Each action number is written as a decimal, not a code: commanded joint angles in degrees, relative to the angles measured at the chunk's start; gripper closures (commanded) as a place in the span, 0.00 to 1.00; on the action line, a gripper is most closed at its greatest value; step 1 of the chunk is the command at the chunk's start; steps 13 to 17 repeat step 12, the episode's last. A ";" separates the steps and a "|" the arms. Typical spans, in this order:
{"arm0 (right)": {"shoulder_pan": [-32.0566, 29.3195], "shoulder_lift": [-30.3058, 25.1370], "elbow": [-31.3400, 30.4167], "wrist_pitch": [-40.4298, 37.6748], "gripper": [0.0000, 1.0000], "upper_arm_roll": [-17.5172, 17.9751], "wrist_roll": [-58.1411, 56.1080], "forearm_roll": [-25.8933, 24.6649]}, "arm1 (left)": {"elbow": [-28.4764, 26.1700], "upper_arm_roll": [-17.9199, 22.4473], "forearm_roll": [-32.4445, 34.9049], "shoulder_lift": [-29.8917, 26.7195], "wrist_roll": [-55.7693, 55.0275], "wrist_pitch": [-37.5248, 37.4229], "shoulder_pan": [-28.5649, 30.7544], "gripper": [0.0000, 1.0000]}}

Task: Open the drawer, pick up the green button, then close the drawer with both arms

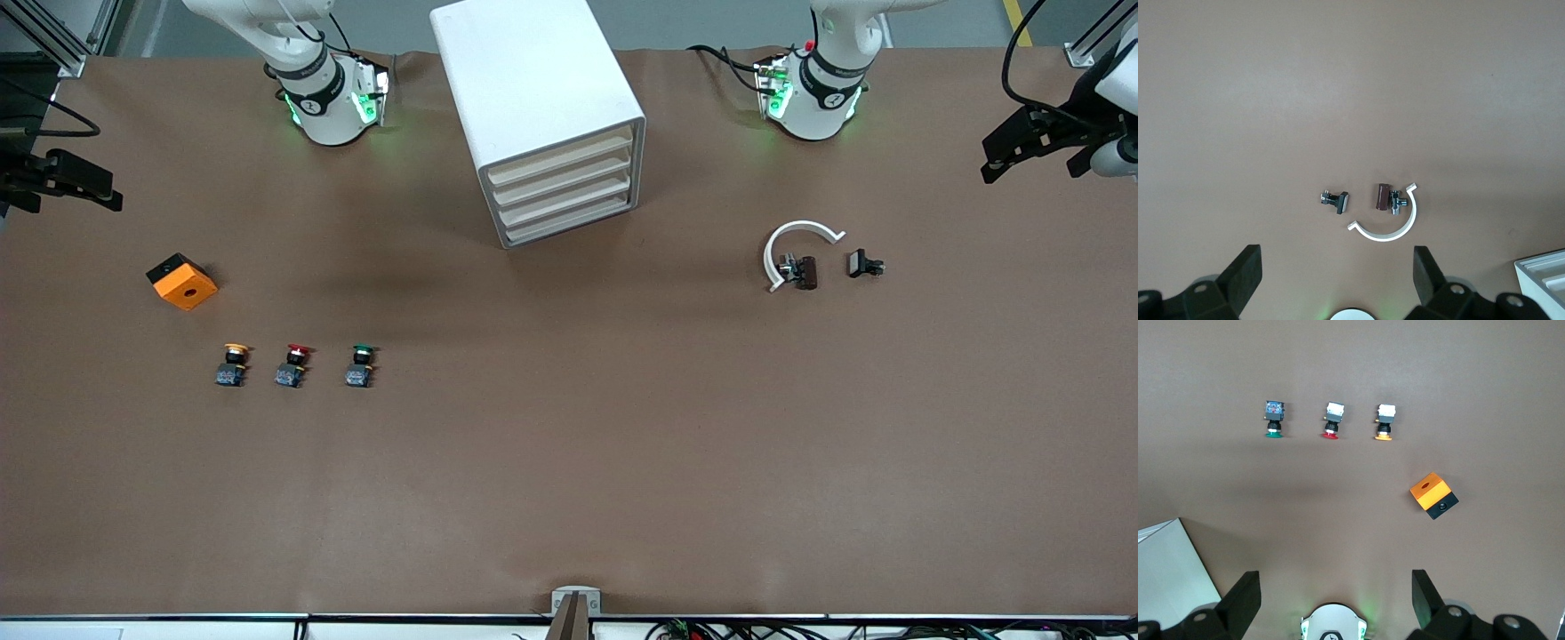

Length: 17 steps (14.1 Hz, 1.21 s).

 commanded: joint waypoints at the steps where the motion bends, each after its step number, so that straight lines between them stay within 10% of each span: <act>1: 0.08 -6.97 -7.48 2.09 0.00 -0.52 -0.94 0.93 | 0.93 -0.23 0.75 -0.37 0.41 -0.84 -0.09 0.00; 17: 1.14 -10.42 -8.02 2.97 0.00 -1.05 -0.15 1.11 | 2.95 -0.23 0.40 1.39 1.12 -0.84 -0.17 0.00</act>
